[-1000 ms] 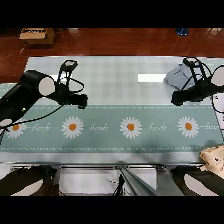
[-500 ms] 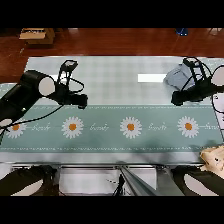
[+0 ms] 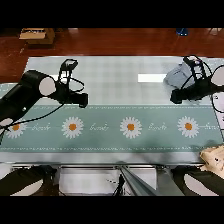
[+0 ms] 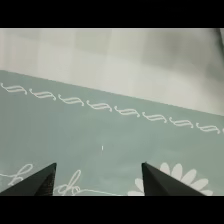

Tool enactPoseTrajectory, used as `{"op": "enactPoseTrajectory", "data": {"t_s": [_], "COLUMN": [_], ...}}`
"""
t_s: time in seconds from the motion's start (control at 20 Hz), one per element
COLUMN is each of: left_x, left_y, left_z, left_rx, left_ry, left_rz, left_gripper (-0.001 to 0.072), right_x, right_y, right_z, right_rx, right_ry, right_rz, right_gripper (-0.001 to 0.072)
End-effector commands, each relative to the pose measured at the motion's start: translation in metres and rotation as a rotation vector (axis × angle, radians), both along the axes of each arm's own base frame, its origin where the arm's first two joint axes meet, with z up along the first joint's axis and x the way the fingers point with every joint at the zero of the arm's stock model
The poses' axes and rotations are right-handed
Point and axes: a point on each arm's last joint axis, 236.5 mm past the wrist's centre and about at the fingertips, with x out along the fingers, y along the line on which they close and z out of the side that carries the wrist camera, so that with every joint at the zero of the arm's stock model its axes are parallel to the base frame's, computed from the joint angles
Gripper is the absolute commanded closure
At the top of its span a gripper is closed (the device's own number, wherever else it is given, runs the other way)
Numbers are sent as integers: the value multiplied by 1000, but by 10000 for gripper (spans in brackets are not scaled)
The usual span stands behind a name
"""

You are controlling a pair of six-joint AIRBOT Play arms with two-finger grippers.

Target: Fold the shirts.

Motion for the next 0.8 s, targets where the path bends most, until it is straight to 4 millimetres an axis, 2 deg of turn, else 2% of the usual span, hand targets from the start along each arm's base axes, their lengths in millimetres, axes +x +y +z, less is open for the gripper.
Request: {"op": "enactPoseTrajectory", "data": {"t_s": [0.0,0.1,0.2,0.3,0.35,0.45,0.55,0.65,0.75], "left_x": [12,11,14,21,21,18,18,17,13], "left_y": [-5,-5,-2,7,9,10,10,10,12], "left_z": [1,0,-1,-2,-2,-3,-3,-3,-5], "left_rx": [-20,-18,-5,40,50,56,58,60,67], "left_ry": [-43,-38,-48,-78,-78,-65,-67,-62,-45], "left_rz": [3,3,3,-6,-8,-8,-15,-15,-16], "left_gripper": [-5,-5,-4,-4,-4,-4,-4,-4,-4], "right_x": [25,55,91,114,121,133,139,145,150], "right_y": [12,-3,-39,-81,-100,-138,-168,-183,-186], "right_z": [10,25,53,78,81,68,40,5,-27], "right_rx": [57,18,-40,-43,-31,-33,-55,-34,-3], "right_ry": [-110,-253,-449,-605,-637,-633,-579,-518,-474], "right_rz": [-11,-65,-219,-410,-489,-577,-634,-684,-700], "right_gripper": [112,114,115,115,115,115,115,114,114]}}
